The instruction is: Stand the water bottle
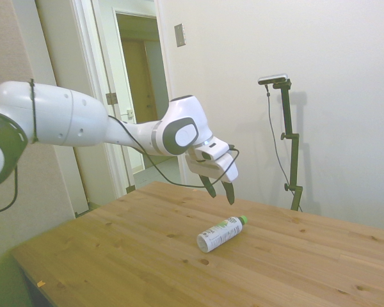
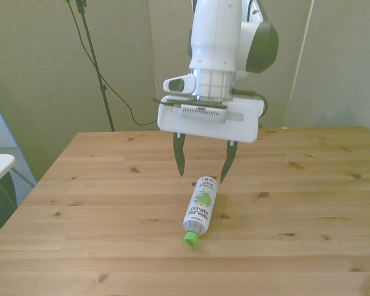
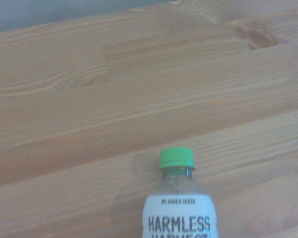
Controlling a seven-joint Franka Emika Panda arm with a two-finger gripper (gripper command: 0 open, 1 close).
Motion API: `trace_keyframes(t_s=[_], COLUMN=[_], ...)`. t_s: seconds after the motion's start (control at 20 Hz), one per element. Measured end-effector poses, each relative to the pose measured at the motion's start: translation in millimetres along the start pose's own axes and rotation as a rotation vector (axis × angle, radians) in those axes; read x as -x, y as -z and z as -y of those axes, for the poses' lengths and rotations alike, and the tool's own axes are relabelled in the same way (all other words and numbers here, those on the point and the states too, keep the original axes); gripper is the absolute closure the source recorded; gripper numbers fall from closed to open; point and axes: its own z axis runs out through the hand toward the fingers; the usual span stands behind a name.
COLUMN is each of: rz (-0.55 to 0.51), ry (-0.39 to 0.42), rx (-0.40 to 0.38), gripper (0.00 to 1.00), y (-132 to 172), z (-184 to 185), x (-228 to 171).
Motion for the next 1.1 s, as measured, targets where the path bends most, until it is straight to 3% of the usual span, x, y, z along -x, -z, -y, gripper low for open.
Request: trace_keyframes(t_s=[0.55,0.6,1.1], rz=[-0.032,-0.034,-0.017], ry=[-0.086,-0.087,-0.082], rx=[0.07,0.073,0.108], gripper=[0.0,1.0,1.0], y=[-97.6,-103.0,-115.2], z=[40.2,42.8,44.3], x=[-4.1,-2.8,2.2])
